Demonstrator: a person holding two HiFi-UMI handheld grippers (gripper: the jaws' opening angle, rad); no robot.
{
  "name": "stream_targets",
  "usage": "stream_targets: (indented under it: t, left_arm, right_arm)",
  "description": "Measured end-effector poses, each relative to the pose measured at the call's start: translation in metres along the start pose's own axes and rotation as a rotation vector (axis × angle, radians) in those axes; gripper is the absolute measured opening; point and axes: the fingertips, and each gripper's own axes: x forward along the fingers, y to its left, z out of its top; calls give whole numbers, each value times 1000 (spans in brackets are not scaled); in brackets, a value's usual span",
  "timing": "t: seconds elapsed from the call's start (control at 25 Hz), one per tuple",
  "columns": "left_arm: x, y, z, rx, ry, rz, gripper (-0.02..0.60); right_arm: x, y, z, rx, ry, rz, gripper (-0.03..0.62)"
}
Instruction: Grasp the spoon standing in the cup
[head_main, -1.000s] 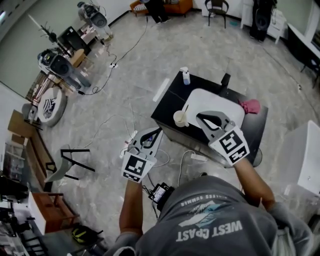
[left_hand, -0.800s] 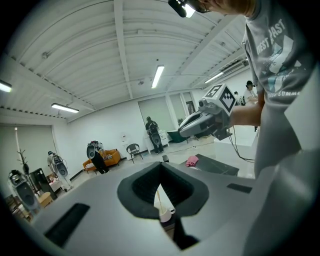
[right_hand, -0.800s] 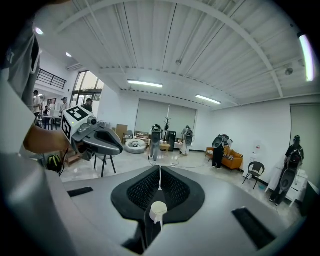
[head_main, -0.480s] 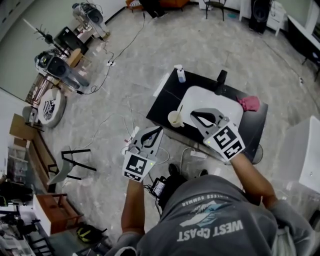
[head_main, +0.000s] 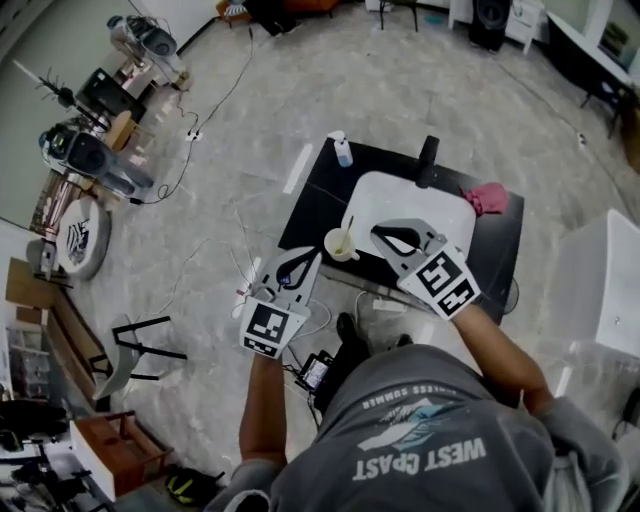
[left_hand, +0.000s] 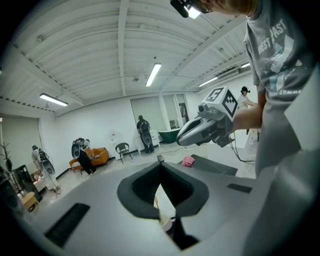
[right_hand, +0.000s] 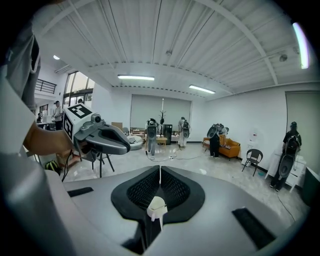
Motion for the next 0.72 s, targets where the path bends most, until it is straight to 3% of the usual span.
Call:
stream_targets:
  t: [0.72]
  left_arm:
    - [40, 39, -37, -7, 53, -109, -2]
  right_arm:
    - [60, -29, -43, 100, 81, -32, 32]
